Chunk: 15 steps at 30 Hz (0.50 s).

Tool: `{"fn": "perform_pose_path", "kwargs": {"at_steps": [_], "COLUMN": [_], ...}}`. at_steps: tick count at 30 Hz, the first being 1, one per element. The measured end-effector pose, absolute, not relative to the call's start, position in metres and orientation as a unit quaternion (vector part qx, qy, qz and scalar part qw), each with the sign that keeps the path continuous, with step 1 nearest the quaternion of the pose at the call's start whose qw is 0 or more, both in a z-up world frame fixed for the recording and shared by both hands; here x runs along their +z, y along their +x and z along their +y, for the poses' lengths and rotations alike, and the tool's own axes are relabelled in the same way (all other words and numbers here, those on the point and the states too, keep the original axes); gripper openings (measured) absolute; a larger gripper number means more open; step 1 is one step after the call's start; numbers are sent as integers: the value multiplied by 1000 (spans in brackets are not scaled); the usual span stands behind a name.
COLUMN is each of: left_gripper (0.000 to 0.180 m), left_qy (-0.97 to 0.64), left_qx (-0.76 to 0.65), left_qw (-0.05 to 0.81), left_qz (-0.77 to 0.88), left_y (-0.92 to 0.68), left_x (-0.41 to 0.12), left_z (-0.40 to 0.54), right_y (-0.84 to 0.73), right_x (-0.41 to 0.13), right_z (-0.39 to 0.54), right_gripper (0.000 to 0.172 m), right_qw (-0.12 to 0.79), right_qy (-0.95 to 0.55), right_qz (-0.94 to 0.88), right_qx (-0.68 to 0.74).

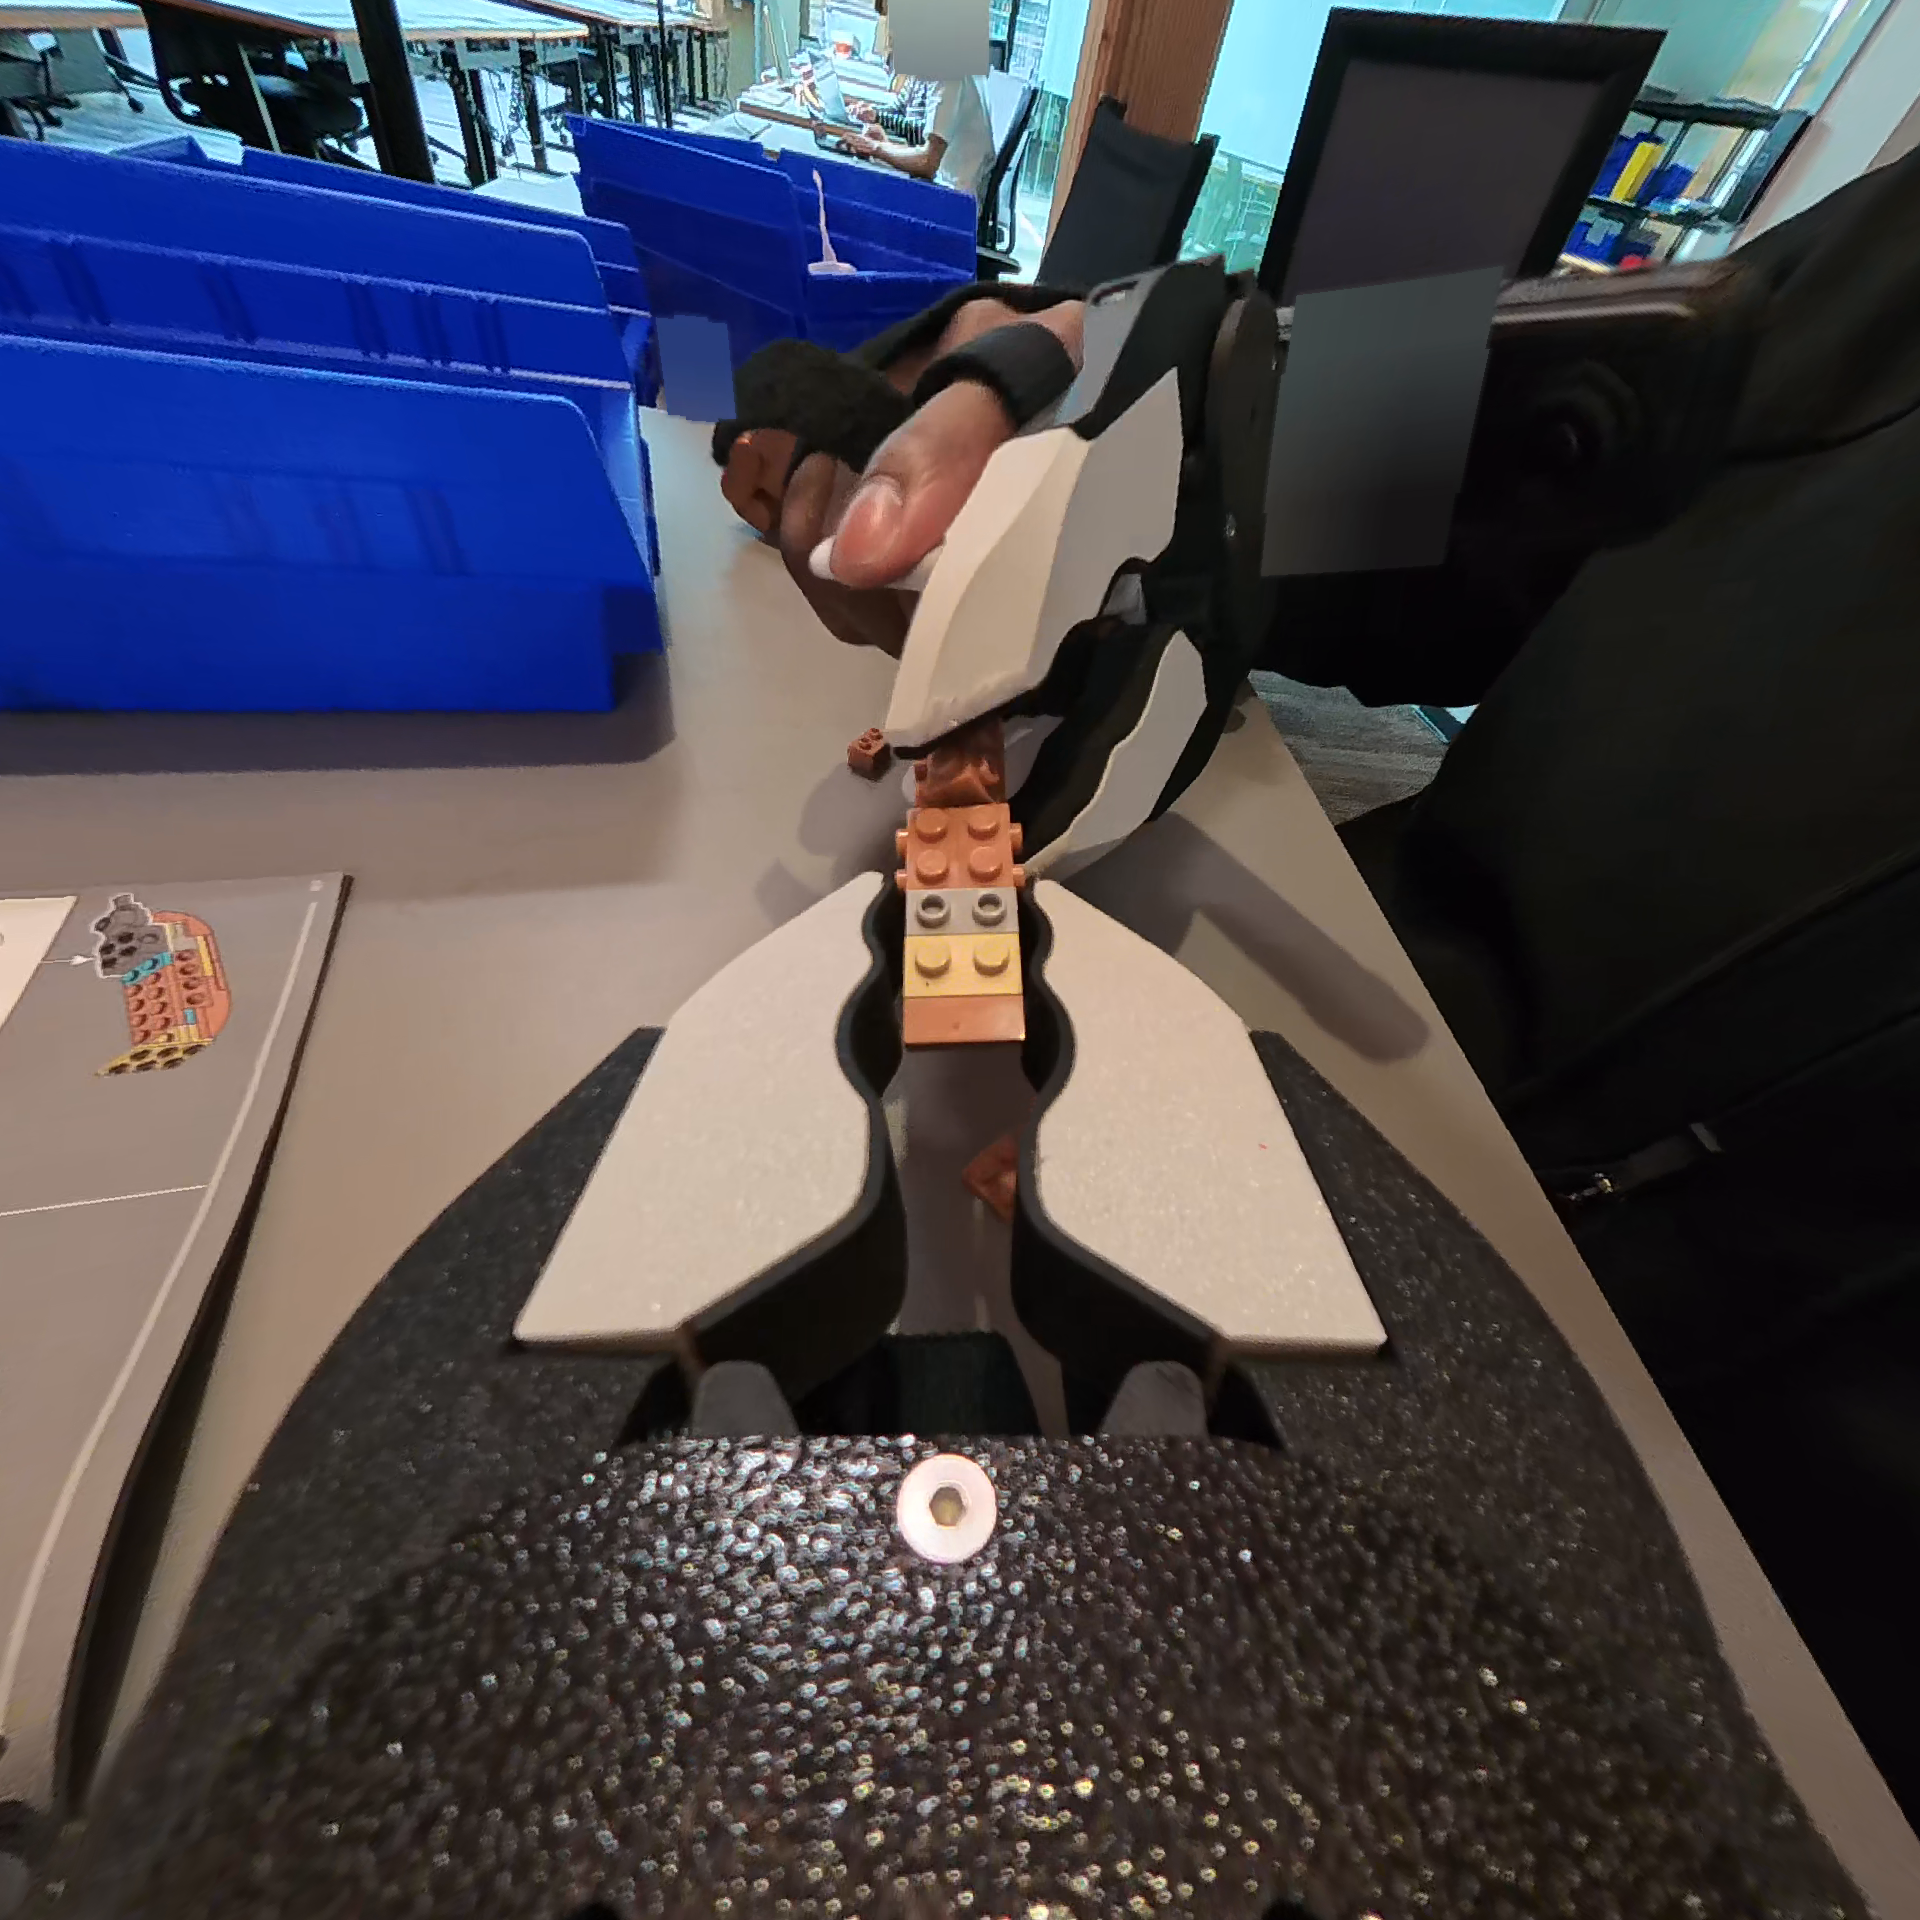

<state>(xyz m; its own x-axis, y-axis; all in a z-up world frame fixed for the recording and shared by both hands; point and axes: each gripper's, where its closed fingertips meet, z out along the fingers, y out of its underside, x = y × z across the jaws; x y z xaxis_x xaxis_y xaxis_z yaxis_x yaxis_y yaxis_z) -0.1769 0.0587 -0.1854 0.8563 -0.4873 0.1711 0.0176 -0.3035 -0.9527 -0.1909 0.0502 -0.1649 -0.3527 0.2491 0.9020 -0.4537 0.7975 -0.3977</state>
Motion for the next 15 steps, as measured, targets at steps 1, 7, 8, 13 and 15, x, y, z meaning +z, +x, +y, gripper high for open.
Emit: {"fn": "perform_pose_path", "kwargs": {"at_steps": [1, 7, 8, 13, 15], "left_gripper": [19, 19, 19, 19, 19], "left_qy": [-776, -778, -778, -781, -781], "left_qx": [-221, -220, -219, -216, -214], "left_qw": [570, 569, 569, 565, 564], "left_qz": [152, 154, 155, 159, 161], "left_y": [-177, -176, -176, -175, -175], "left_x": [-185, -185, -185, -186, -187], "left_z": [59, 58, 58, 58, 58], "right_y": [-190, -189, -188, -186, -186], "right_x": [-165, -164, -164, -165, -165], "right_z": [50, 49, 48, 47, 47], "right_gripper": [26, 25, 25, 24, 24], "right_qw": [568, 586, 588, 600, 600], "right_qy": [73, 97, 100, 125, 126], "right_qz": [-760, -750, -749, -742, -742], "right_qx": [307, 292, 290, 270, 271]}}
